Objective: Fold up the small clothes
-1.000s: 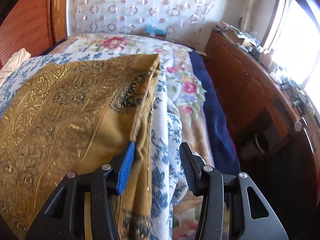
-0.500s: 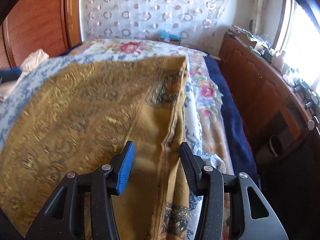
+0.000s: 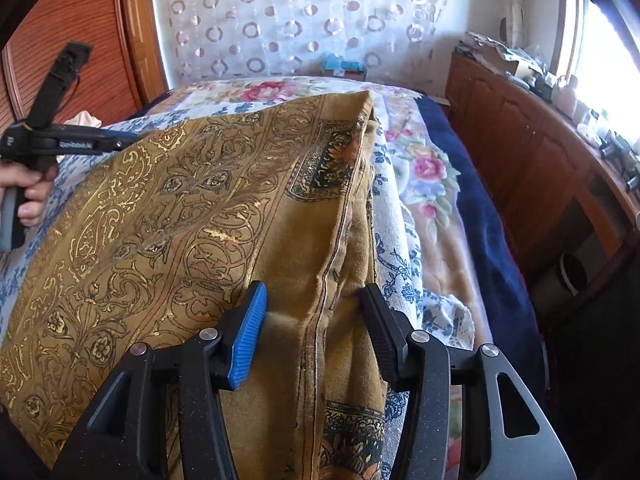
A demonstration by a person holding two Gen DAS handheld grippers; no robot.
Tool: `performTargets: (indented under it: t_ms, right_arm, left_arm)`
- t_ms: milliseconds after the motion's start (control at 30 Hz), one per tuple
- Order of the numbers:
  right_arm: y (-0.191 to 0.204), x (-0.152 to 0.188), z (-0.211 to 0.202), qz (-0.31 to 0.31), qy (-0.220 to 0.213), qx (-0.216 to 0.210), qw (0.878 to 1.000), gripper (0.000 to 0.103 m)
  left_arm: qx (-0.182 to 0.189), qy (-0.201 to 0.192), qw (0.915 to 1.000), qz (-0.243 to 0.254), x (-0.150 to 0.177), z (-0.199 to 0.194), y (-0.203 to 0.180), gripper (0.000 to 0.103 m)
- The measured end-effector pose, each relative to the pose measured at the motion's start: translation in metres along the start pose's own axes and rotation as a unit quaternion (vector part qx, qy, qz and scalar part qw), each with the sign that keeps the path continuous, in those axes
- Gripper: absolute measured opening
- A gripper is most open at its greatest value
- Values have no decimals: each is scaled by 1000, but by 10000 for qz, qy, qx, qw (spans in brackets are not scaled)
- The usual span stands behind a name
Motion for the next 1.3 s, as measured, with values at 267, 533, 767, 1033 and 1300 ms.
performTargets:
  t_ms: [267,533,767,1033,1300]
  right_arm:
    - [-1,2,0,34,2,-25,10000,51]
    - [-5,4,0,45,9,-33,10000,52]
    - [-6,4,-1,52,8,-39,10000,53]
    - [-4,4,-25,5,-189,88,9998,53]
    - [7,35,-83,278,-308,-59,9991,53]
  left_arm:
    - [79,-96,9991,416,-2,0,-6,0]
    - [-3,-740,9967,-331,-18,-35,32,0]
    - [139,-679,9973,-239,-7,-59,26,5]
    - [540,-711,9959,-128,46,-132,-11,38]
    - [912,-525,9944,-132,117,-177,-55,39]
Point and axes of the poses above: each gripper's, at about its wrist camera, not at the fingertips, and z roughly the way its jaws point, y to its left, x to its underside, the point moved 6 cm from there along z, roughly the way its jaws point, and after that the axes turned 8 degrees about -y, right-handed, at the moved point
